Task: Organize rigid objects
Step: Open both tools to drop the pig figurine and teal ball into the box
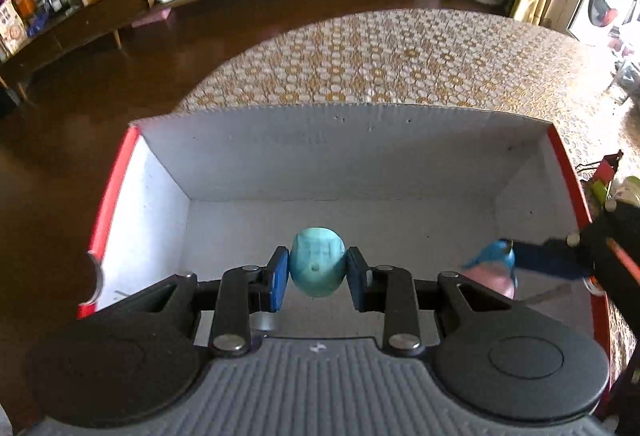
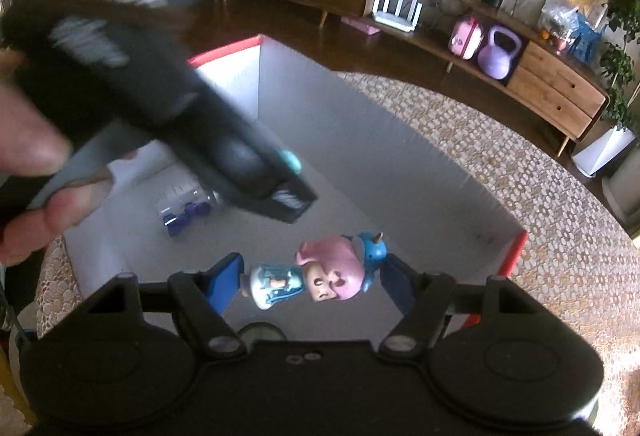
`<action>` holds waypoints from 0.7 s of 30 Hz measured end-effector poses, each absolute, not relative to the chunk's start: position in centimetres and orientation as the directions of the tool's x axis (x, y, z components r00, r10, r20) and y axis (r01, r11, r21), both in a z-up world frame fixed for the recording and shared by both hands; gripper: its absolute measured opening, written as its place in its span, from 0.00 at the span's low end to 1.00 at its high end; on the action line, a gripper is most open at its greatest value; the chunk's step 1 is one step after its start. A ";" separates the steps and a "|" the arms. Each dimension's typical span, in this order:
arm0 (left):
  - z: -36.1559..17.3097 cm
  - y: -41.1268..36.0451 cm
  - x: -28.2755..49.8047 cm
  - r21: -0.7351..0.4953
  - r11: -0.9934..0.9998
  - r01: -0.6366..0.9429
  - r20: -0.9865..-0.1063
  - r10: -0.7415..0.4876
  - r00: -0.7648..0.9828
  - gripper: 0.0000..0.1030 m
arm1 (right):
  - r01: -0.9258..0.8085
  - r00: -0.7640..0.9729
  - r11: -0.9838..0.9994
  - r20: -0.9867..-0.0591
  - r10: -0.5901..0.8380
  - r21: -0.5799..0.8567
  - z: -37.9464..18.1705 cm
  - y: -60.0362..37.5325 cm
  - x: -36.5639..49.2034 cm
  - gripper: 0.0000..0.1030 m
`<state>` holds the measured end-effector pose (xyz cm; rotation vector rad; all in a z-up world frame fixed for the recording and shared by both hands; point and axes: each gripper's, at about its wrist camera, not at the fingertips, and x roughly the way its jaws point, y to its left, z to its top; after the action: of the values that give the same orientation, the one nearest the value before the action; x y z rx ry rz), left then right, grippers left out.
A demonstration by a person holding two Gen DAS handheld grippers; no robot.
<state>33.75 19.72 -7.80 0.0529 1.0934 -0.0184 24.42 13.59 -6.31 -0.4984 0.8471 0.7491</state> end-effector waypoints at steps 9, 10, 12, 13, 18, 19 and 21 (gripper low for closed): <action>-10.4 19.4 35.9 -0.001 1.000 0.025 -0.941 -0.009 0.338 0.30 | -0.741 0.399 0.668 -0.846 0.352 -0.071 -7.4 14.2 24.3 0.72; -10.6 19.4 35.9 -0.004 1.000 0.027 -0.943 -0.013 0.331 0.30 | -0.739 0.394 0.670 -0.851 0.348 -0.068 -7.4 14.3 24.4 0.72; -11.0 19.3 35.9 -0.008 1.000 0.029 -0.948 -0.016 0.317 0.30 | -0.740 0.387 0.669 -0.857 0.342 -0.067 -7.6 14.5 24.4 0.72; -11.2 19.2 35.9 -0.006 0.999 0.032 -0.951 -0.015 0.310 0.30 | -0.741 0.384 0.668 -0.859 0.340 -0.067 -7.6 14.5 24.3 0.72; -11.9 19.1 36.3 0.000 1.000 0.030 -0.963 -0.008 0.269 0.30 | -0.744 0.375 0.664 -0.865 0.332 -0.068 -7.7 14.9 24.1 0.72; -12.0 19.2 36.3 -0.006 1.000 0.026 -0.963 -0.012 0.269 0.30 | -0.745 0.374 0.664 -0.866 0.331 -0.068 -7.7 15.0 24.0 0.72; -12.1 19.3 36.6 -0.009 1.000 0.025 -0.964 -0.015 0.267 0.30 | -0.744 0.373 0.665 -0.868 0.329 -0.068 -7.7 15.0 23.9 0.72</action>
<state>36.55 19.34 -12.08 0.0085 1.3004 -0.0268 23.91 15.02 -7.72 -0.4989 0.9602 0.7243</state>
